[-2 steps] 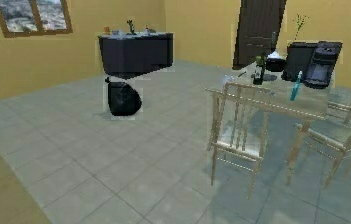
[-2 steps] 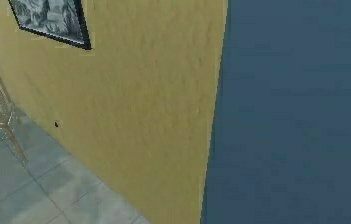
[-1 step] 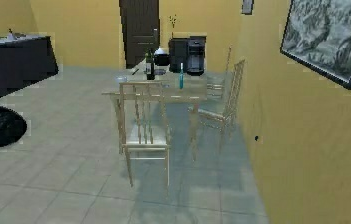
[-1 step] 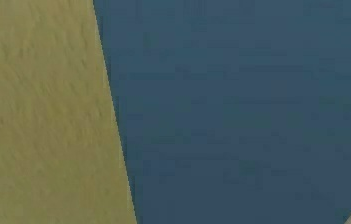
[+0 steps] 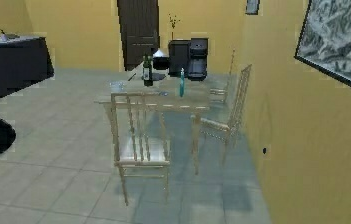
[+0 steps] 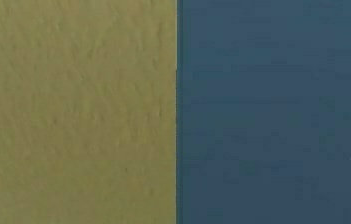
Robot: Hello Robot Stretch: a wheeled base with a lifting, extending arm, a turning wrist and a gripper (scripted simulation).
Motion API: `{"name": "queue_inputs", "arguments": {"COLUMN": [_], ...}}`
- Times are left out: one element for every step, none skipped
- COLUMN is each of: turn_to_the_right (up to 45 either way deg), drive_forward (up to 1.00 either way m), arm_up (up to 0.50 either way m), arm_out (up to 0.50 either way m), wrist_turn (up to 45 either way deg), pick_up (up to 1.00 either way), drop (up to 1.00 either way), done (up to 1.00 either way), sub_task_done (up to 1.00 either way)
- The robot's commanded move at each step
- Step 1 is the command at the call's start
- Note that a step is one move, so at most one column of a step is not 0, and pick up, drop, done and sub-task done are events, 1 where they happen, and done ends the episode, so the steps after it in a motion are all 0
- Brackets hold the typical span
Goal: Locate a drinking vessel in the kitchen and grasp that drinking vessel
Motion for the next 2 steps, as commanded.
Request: {"name": "queue_inputs", "arguments": {"turn_to_the_right": [12.0,0.0], "drive_forward": [0.00,0.75], "arm_up": [0.00,0.00], "arm_out": [0.00,0.00], "wrist_turn": [0.0,0.0], "pick_up": [0.00,0.00], "drop": [0.00,0.00], "done": [0.00,0.00], "sub_task_done": [0.00,0.00]}}
